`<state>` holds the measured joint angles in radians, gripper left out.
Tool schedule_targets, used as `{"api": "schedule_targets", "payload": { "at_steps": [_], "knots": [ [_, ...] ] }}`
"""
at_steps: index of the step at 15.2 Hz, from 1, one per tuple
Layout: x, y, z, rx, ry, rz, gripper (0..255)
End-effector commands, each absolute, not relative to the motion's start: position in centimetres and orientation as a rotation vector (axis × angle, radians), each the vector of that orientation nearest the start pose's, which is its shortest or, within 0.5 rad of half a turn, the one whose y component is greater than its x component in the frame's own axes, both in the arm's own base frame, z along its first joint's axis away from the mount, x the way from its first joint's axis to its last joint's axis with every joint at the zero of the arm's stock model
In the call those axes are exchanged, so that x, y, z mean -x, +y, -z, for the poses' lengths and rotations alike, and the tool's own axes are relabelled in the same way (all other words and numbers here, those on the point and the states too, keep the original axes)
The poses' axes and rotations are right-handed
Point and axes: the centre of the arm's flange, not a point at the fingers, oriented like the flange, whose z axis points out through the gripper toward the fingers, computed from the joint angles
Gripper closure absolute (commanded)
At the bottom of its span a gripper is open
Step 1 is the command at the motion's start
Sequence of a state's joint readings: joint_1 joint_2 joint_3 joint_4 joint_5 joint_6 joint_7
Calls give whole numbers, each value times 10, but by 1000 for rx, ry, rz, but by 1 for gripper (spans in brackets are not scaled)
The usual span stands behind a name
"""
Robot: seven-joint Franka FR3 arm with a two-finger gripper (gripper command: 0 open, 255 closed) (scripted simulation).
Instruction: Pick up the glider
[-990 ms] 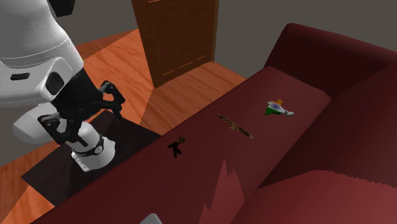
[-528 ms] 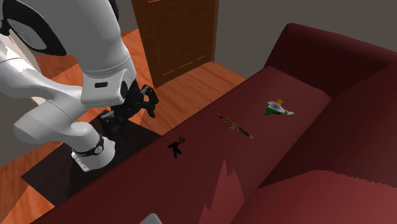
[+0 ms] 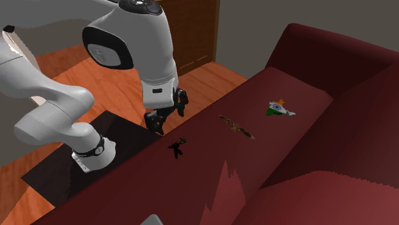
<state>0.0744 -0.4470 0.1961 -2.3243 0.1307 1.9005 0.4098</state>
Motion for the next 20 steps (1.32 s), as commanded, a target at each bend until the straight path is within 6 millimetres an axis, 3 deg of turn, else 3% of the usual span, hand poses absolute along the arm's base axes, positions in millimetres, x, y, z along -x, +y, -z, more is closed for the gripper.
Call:
{"api": "schedule_targets", "payload": {
  "at_steps": [1,20],
  "knots": [
    [-413,146,-494,3078,315,1,0],
    [-524,332,-373,3041,374,-43,0]
  ]
}}
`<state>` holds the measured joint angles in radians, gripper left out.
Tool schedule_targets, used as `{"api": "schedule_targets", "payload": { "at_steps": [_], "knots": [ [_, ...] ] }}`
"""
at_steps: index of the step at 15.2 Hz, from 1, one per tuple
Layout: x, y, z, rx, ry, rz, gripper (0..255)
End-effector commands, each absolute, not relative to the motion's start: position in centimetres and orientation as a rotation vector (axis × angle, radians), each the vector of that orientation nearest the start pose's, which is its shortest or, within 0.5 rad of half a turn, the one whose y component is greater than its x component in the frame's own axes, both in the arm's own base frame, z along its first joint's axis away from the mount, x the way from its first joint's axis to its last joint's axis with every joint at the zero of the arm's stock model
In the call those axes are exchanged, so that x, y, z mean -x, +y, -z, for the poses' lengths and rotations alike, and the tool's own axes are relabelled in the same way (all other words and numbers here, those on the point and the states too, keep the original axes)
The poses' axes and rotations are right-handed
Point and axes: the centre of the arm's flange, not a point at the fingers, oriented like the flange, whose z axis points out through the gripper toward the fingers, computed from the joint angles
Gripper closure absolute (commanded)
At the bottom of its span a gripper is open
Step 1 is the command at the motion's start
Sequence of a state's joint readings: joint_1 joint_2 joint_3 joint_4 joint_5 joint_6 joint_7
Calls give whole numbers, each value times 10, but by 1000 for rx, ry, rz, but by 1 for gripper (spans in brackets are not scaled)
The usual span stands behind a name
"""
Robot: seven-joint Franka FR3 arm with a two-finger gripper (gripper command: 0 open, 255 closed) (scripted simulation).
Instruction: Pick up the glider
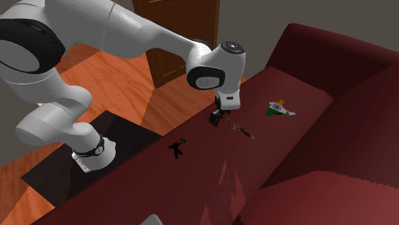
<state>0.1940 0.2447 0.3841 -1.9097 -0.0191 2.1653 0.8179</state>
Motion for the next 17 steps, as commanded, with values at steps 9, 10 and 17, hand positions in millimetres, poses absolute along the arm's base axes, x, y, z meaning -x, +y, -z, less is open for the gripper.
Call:
{"api": "schedule_targets", "payload": {
  "at_steps": [9,10,17],
  "knots": [
    [-555,384,-324,3031,390,-55,0],
    [-555,384,-319,3031,390,-55,0],
    [-555,384,-300,3031,390,-55,255]
  ]
}}
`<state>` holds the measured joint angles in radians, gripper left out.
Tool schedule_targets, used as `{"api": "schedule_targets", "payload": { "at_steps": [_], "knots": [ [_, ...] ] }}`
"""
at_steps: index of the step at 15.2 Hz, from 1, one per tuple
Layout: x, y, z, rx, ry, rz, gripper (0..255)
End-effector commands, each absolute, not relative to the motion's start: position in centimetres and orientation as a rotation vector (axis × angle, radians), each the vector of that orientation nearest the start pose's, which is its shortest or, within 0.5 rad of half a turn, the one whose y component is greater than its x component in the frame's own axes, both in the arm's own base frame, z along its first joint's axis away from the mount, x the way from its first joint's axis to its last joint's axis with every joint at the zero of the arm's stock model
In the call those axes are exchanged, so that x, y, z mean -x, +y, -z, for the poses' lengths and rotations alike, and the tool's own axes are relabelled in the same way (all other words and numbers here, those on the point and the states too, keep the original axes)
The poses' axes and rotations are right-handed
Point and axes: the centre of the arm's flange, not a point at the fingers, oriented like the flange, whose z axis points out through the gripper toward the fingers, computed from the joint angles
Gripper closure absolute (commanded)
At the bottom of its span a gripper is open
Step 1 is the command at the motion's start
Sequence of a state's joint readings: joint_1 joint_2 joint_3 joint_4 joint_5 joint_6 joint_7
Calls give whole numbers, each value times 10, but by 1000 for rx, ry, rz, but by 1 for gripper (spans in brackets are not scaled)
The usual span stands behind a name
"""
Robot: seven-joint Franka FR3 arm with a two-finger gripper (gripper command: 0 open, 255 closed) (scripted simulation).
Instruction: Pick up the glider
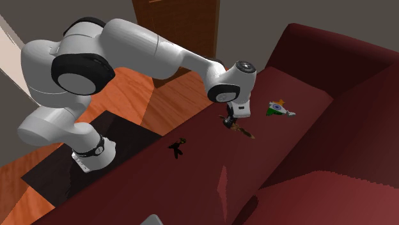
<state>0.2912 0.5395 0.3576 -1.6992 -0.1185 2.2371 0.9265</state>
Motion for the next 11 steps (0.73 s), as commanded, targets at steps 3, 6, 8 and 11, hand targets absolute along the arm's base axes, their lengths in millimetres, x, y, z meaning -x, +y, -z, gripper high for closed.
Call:
{"api": "schedule_targets", "payload": {
  "at_steps": [3,6,8,11],
  "knots": [
    [-555,384,-300,3031,390,-55,255],
    [-555,384,-300,3031,390,-55,255],
    [-555,384,-300,3031,390,-55,255],
    [-555,384,-316,3031,390,-55,255]
  ]
}}
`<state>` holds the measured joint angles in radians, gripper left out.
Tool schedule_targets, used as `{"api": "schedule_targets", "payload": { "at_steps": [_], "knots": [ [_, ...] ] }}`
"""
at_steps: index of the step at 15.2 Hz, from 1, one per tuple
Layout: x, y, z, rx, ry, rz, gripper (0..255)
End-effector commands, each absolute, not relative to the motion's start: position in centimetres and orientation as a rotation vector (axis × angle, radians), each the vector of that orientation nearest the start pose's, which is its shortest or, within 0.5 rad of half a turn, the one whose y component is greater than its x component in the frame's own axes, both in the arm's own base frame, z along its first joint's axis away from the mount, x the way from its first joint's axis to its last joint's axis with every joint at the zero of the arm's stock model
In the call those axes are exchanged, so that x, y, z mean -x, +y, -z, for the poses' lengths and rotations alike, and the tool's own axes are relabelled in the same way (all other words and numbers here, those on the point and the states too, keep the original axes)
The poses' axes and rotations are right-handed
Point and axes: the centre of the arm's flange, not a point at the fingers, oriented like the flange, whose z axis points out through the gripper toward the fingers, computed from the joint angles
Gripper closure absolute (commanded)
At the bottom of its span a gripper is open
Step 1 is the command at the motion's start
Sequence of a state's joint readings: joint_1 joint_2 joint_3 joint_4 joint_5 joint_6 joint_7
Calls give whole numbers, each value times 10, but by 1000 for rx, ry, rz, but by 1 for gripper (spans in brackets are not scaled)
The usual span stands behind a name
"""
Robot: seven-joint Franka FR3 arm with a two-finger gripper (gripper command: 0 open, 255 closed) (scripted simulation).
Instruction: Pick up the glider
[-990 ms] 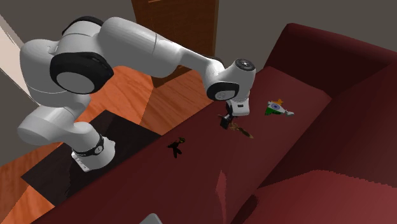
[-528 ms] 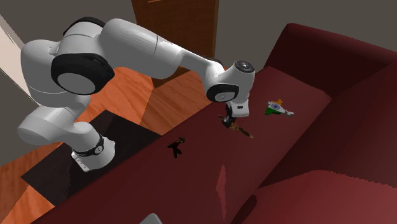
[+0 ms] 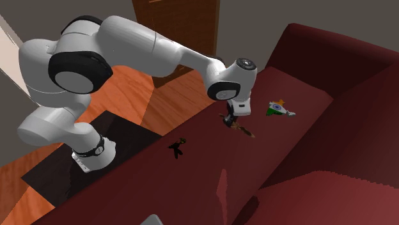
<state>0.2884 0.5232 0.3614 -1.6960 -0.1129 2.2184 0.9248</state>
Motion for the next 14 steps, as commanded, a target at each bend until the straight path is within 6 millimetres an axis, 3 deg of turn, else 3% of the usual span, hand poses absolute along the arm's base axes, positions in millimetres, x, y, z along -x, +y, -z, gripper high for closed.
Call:
{"api": "schedule_targets", "payload": {
  "at_steps": [1,12,14],
  "knots": [
    [-555,384,-321,3031,390,-55,255],
    [-555,384,-379,3031,390,-55,255],
    [-555,384,-380,3031,390,-55,255]
  ]
}}
